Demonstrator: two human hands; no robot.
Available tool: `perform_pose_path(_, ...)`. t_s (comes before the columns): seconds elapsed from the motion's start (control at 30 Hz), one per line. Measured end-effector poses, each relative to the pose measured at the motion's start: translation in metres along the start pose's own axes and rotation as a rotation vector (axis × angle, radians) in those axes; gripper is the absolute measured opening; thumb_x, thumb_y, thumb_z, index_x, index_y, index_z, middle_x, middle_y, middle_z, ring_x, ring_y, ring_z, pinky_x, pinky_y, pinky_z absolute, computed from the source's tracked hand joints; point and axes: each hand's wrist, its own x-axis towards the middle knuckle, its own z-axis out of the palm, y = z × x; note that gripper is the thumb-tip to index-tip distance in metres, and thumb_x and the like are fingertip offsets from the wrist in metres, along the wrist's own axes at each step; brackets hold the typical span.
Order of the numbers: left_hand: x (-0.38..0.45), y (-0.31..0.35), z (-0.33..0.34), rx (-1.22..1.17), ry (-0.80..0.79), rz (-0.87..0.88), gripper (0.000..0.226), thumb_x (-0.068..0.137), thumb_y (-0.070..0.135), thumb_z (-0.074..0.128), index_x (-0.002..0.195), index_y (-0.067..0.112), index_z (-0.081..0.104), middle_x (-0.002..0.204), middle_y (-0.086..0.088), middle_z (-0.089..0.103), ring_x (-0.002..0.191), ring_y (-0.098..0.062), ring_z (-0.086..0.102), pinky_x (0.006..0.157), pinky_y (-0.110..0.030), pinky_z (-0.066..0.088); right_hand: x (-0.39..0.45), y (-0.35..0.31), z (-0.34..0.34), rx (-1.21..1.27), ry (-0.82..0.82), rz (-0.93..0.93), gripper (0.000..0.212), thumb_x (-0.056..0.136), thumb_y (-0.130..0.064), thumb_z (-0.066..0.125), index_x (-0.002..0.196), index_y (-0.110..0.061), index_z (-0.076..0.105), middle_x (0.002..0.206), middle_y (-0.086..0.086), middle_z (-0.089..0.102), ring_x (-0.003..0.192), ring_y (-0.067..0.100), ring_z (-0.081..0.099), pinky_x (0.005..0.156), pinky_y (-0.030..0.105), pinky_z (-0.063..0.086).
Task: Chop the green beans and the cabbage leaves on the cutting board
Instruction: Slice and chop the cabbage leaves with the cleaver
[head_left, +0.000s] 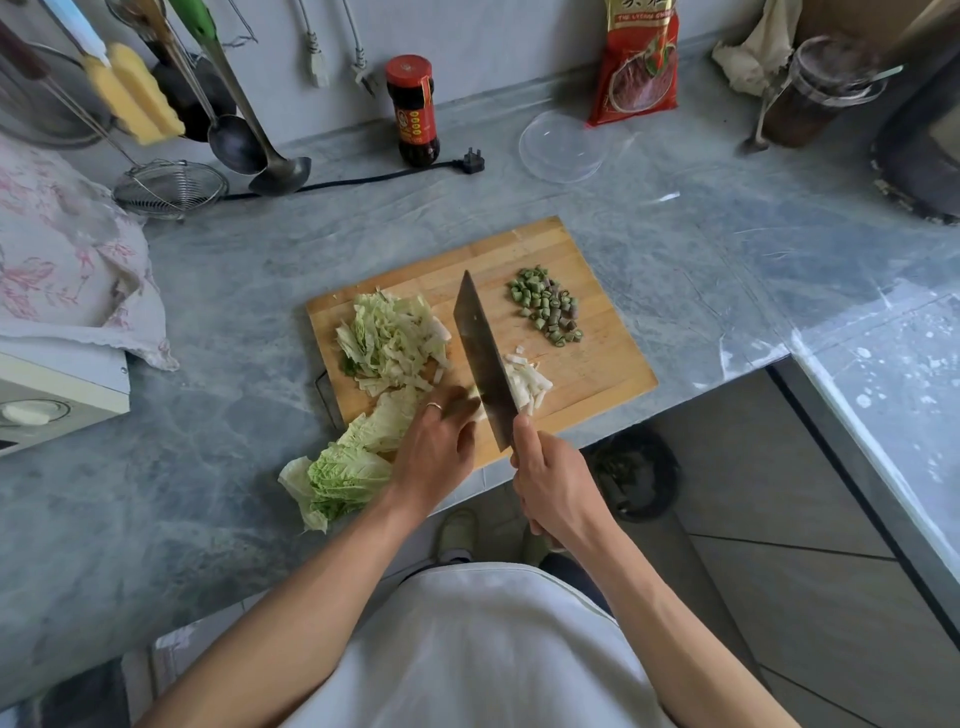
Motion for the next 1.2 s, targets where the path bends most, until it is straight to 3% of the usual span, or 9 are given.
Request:
perform_pose_path(0.1, -0.001, 0.002, 0.000, -0.018, 0.002, -0.019, 0.030, 0.087, -0.001, 0.059, 0.115, 0.004, 0.068, 0.114, -0.015, 0.063, 0.104, -0.030, 0.060, 0.090, -0.038, 0.054, -0.003, 0.000, 0.002, -0.049, 0.011, -0.005, 0.075, 0.099, -0.063, 0.021, 0.089, 0.002, 0.058, 0.063, 0.013, 0.060, 0.051, 0.024, 0.055, 0.055, 0.035, 0.050)
perform_pose_path(0.2, 0.001, -0.005, 0.004, -0.010, -0.002, -0.009, 0.027, 0.086, 0.001, 0.055, 0.109, 0.004, 0.069, 0.110, -0.011, 0.068, 0.108, -0.026, 0.061, 0.096, -0.037, 0.050, -0.004, -0.002, 0.003, -0.072, 0.016, -0.014, 0.071, 0.102, -0.058, 0.023, 0.088, 0.003, 0.057, 0.068, 0.016, 0.061, 0.058, 0.030, 0.058, 0.057, 0.036, 0.049)
perform_pose_path(0.4, 0.001, -0.004, 0.004, -0.083, -0.005, -0.017, 0.032, 0.087, 0.004, 0.059, 0.115, 0.015, 0.071, 0.117, -0.003, 0.068, 0.113, -0.021, 0.060, 0.094, -0.032, 0.051, -0.006, -0.011, 0.018, -0.049, 0.071, -0.079, 0.047, 0.108, -0.037, 0.026, 0.068, -0.015, 0.036, 0.068, 0.009, 0.048, 0.067, 0.033, 0.047, 0.068, 0.045, 0.041)
perform_pose_path(0.53, -0.001, -0.005, 0.005, -0.076, -0.010, -0.063, 0.032, 0.088, 0.014, 0.052, 0.113, 0.014, 0.072, 0.120, -0.004, 0.065, 0.114, -0.020, 0.060, 0.095, -0.033, 0.051, 0.005, -0.009, 0.028, 0.033, 0.127, -0.035, 0.060, 0.104, -0.053, 0.022, 0.077, -0.010, 0.055, 0.066, 0.007, 0.055, 0.067, 0.031, 0.056, 0.062, 0.039, 0.043)
perform_pose_path(0.63, -0.002, -0.005, 0.006, -0.032, -0.027, -0.045, 0.029, 0.090, 0.014, 0.050, 0.108, 0.009, 0.072, 0.114, -0.007, 0.065, 0.109, -0.022, 0.060, 0.094, -0.037, 0.050, 0.015, -0.005, 0.023, 0.117, 0.128, -0.003, 0.073, 0.098, -0.066, 0.018, 0.077, -0.007, 0.055, 0.059, 0.008, 0.053, 0.055, 0.031, 0.056, 0.054, 0.043, 0.048)
perform_pose_path(0.77, -0.002, -0.012, 0.006, 0.113, 0.015, 0.061, 0.023, 0.093, 0.014, 0.054, 0.107, 0.007, 0.071, 0.116, -0.010, 0.067, 0.117, -0.031, 0.056, 0.105, -0.046, 0.043, 0.009, 0.003, 0.014, 0.080, 0.081, -0.021, 0.079, 0.098, -0.067, 0.018, 0.080, 0.003, 0.049, 0.059, 0.011, 0.049, 0.052, 0.026, 0.049, 0.053, 0.035, 0.041)
perform_pose_path(0.87, -0.006, -0.007, 0.005, 0.186, 0.066, 0.085, 0.022, 0.092, 0.012, 0.063, 0.113, 0.008, 0.069, 0.123, -0.012, 0.064, 0.118, -0.031, 0.054, 0.103, -0.048, 0.043, 0.000, 0.009, 0.013, 0.012, 0.045, -0.009, 0.079, 0.099, -0.065, 0.019, 0.089, 0.004, 0.055, 0.062, 0.011, 0.054, 0.055, 0.026, 0.050, 0.053, 0.033, 0.042)
perform_pose_path(1.03, -0.008, -0.001, 0.001, 0.142, 0.086, 0.005, 0.032, 0.090, 0.017, 0.054, 0.116, 0.008, 0.069, 0.116, -0.013, 0.065, 0.115, -0.022, 0.049, 0.104, -0.047, 0.042, -0.007, 0.009, 0.015, 0.013, 0.054, 0.007, 0.075, 0.101, -0.061, 0.020, 0.085, 0.005, 0.053, 0.059, 0.006, 0.049, 0.054, 0.025, 0.047, 0.052, 0.032, 0.039)
perform_pose_path(1.2, -0.007, -0.003, 0.003, 0.160, 0.049, -0.038, 0.028, 0.084, 0.005, 0.066, 0.113, 0.003, 0.067, 0.110, -0.011, 0.069, 0.110, -0.027, 0.060, 0.105, -0.039, 0.041, -0.011, 0.008, 0.018, 0.042, 0.075, -0.027, 0.077, 0.097, -0.065, 0.020, 0.078, 0.004, 0.048, 0.056, 0.006, 0.049, 0.051, 0.026, 0.048, 0.053, 0.036, 0.043)
